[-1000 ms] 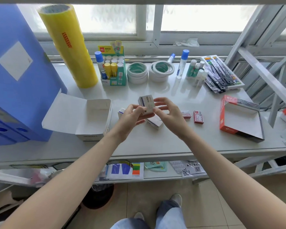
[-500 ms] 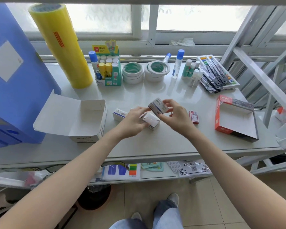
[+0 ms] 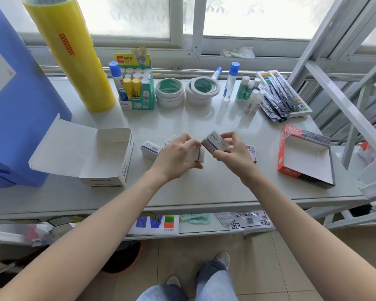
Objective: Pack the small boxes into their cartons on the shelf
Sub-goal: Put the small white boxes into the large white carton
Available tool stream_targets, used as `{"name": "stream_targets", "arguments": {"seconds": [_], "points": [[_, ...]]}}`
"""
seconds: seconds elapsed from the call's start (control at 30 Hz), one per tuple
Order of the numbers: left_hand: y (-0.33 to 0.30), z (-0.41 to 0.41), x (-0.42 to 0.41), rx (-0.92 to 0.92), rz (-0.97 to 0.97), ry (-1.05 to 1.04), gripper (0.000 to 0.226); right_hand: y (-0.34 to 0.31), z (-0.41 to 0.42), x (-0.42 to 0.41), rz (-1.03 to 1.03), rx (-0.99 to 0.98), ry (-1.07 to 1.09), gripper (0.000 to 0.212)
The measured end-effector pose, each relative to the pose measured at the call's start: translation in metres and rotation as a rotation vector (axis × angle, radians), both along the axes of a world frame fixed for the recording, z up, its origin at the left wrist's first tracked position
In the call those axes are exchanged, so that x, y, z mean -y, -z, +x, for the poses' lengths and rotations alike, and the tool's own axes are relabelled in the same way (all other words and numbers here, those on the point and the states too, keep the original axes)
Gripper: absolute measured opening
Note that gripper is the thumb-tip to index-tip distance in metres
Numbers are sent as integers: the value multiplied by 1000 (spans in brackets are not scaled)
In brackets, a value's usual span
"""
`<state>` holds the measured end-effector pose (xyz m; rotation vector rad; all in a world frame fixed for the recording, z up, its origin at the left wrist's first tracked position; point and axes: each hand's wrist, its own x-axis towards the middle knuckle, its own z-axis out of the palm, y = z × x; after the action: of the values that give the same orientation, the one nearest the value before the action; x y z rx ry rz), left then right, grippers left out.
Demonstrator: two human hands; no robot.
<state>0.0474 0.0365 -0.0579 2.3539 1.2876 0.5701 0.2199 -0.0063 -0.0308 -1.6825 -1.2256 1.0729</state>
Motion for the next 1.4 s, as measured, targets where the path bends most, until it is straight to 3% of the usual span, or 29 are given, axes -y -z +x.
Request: {"name": "stream_targets", "arguments": {"seconds": [0.2, 0.47, 0.73, 0.93, 1.1, 1.23, 1.3, 1.4], "points": [[-10, -9, 5, 495, -293, -208, 50, -6, -7, -4, -29, -217, -26, 37], [-13, -15, 12, 946, -667, -278, 45, -7, -13, -4, 10, -248, -97, 37], [-15, -15, 16, 995, -764, -253, 43, -12, -17, -4, 167, -85, -196, 43], [-22, -13, 18, 1090, -865, -217, 48, -17, -21, -7, 171, 8, -341, 42], [-23, -15, 18, 1173, -910, -227, 49, -18, -28, -12, 289, 334, -433, 52], [-29, -21, 19, 1250, -942, -273, 48, -19, -33, -20, 318, 436, -429, 47], [-35, -27, 19, 1192, -903, -270, 53, -18, -37, -23, 314, 461, -417, 43], [-41, -38, 19, 823, -574, -321, 49, -16, -48, -26, 330, 466, -399, 41]]}}
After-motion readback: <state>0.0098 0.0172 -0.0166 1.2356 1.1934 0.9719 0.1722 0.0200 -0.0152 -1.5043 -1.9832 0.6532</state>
